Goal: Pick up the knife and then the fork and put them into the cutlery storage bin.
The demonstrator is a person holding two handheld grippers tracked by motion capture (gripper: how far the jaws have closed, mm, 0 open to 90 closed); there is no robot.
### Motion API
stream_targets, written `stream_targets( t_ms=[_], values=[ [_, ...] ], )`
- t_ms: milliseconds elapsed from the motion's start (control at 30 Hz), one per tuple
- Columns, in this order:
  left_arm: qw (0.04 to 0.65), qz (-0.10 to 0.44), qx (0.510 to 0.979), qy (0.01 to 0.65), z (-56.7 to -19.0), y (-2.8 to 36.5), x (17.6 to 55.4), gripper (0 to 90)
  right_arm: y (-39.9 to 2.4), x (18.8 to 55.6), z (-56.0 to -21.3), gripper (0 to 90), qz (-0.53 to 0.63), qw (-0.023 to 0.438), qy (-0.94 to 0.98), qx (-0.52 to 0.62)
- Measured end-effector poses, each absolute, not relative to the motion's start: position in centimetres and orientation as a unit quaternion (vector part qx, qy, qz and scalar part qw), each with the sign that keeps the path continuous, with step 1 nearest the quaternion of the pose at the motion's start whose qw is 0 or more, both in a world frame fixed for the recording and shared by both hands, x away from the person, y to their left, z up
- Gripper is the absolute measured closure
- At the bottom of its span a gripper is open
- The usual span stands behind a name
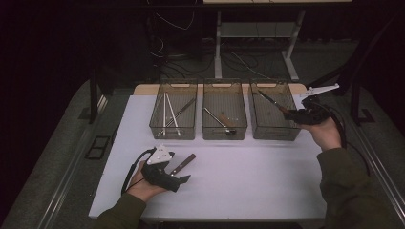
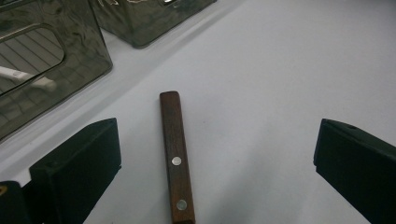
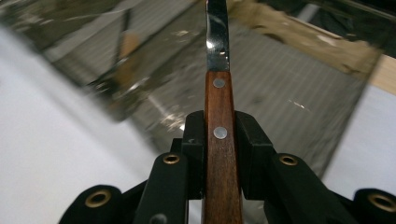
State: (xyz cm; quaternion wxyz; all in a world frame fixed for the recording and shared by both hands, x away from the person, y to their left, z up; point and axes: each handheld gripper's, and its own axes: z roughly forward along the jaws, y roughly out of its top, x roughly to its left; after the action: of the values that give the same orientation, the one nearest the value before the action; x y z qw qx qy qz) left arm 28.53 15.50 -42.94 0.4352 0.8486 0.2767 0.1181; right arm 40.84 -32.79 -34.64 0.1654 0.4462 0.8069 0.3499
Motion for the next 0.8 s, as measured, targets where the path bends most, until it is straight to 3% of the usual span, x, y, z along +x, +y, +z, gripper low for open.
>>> stream_targets(
  t_ms=[300, 533, 800],
  values=[
    [0.432, 0.116, 0.852, 0.272, -42.9, 15.4, 28.5, 0.0, -33.1, 45.1, -36.6, 75.7, 0.314, 0.161, 0.789, 0.503],
    [0.434, 0.114, 0.852, 0.269, -42.9, 15.4, 28.4, 0.1, -32.2, 46.4, -38.5, 75.0, 0.277, 0.146, 0.803, 0.507],
    [0.432, 0.115, 0.852, 0.272, -42.9, 15.4, 28.5, 0.4, -33.0, 45.8, -37.8, 52.1, 0.318, 0.154, 0.789, 0.503]
  ],
)
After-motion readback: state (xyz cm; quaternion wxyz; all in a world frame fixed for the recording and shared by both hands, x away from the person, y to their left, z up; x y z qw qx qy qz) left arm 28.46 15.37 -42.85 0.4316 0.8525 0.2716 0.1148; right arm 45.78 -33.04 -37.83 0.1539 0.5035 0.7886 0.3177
